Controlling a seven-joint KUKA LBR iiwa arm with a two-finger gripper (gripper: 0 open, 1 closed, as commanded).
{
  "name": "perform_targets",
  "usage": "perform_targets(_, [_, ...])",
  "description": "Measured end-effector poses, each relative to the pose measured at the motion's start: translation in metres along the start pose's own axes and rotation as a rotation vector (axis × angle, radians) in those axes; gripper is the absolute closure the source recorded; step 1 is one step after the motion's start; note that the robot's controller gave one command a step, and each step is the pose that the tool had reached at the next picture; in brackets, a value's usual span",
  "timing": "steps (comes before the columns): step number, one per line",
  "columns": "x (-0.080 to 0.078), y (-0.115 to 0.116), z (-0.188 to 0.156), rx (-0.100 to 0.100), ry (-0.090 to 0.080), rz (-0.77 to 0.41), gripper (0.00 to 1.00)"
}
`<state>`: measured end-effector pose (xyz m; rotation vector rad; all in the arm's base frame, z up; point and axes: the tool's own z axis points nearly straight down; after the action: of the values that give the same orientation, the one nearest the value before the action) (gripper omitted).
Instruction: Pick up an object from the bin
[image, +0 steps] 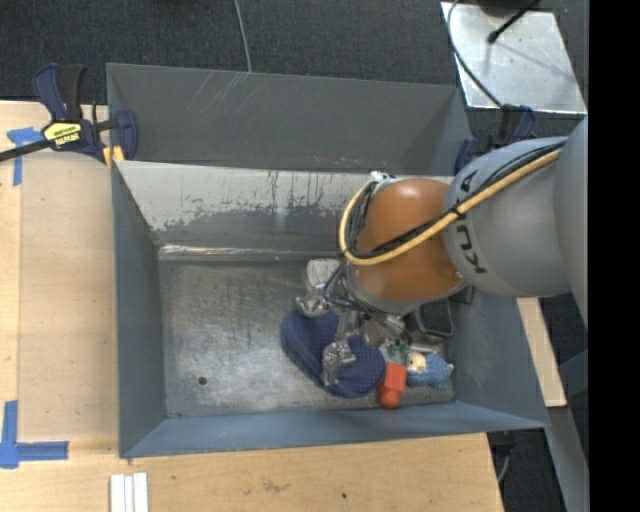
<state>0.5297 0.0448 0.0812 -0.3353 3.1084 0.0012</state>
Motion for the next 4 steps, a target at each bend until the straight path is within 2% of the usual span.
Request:
perform_targets(1, [-0.022,0.077,-0.164,-0.003,0.005,-0.457,1.00])
perform_targets(2, [-0.021,0.076,-0.161,-0.004,0.011,-0.453,0.00])
perform_targets(3, [0.020,0.024,-0.037,-0.009,0.018,-0.772,0.00])
perform_targets(4, [0.012,0.025,0.001,-0.011,0.019,-1.051,0.00])
